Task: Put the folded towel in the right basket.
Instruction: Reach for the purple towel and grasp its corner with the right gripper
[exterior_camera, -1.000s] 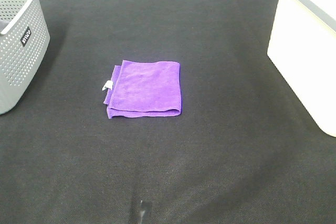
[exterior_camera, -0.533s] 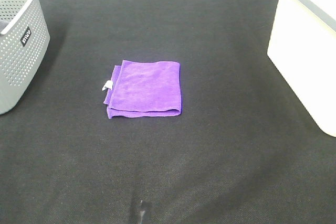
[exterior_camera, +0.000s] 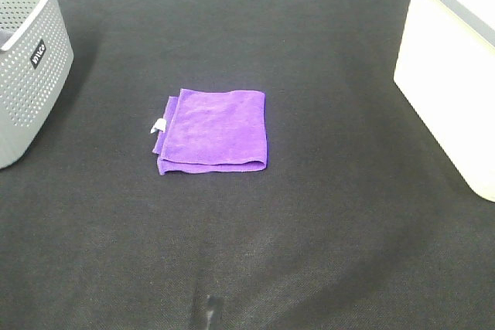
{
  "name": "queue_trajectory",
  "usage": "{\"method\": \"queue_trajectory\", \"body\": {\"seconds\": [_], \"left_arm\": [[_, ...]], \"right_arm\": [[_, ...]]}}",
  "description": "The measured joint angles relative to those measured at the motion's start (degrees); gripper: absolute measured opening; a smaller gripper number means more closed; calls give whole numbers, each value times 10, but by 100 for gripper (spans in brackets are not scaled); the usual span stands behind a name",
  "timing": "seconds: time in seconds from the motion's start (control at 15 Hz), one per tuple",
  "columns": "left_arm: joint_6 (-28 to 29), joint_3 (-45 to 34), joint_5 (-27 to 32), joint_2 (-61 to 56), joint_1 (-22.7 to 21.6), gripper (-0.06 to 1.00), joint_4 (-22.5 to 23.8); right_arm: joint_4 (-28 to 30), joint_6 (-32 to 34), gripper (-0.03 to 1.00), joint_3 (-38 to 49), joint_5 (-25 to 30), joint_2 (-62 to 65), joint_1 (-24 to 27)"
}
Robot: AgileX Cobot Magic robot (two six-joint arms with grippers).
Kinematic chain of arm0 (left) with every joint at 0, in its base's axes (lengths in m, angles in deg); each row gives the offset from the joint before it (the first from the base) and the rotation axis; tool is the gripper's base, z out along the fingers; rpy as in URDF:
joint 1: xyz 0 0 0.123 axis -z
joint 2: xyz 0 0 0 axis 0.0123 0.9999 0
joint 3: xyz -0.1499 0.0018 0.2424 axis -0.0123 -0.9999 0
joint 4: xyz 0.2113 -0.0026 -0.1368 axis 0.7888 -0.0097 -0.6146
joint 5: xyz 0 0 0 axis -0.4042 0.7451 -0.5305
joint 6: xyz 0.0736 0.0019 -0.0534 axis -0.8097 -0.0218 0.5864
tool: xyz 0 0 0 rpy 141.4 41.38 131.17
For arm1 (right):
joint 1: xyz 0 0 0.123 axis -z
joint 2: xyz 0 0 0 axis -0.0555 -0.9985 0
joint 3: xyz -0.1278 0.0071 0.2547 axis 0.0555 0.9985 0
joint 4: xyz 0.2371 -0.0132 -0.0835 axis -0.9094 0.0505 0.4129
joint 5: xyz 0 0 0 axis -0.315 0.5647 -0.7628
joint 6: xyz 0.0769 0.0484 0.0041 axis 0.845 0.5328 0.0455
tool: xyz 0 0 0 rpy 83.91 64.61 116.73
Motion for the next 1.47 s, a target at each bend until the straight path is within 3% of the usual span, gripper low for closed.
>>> {"method": "queue_trajectory", "body": {"seconds": [0.13, 0.2, 0.27, 0.4, 0.6, 1.0, 1.13, 1.2, 1.27, 1.33, 1.47], "left_arm": [[0, 0, 0, 0, 0, 99, 0], [0, 0, 0, 0, 0, 99, 0], [0, 0, 0, 0, 0, 99, 0], [0, 0, 0, 0, 0, 99, 0], [0, 0, 0, 0, 0, 99, 0], [0, 0, 0, 0, 0, 99, 0], [0, 0, 0, 0, 0, 99, 0], [0, 0, 0, 0, 0, 99, 0], [0, 0, 0, 0, 0, 99, 0], [0, 0, 0, 0, 0, 99, 0], [0, 0, 0, 0, 0, 99, 0]], "right_arm": [[-77, -38, 96, -115, 15, -133, 0], [-147, -70, 96, -150, 16, -189, -5], [-205, -89, 96, -174, 6, -248, -28], [-245, -87, 96, -203, -53, -356, -104], [-282, -60, 96, -268, -113, -537, -160], [-301, -73, 96, -280, -133, -702, -160], [-297, -73, 95, -290, -182, -745, -160], [-297, -73, 95, -290, -182, -745, -160], [-292, -73, 94, -368, -182, -819, -160], [-292, -73, 94, -368, -182, -819, -160], [-289, -68, 93, -462, -135, -890, -160]]}}
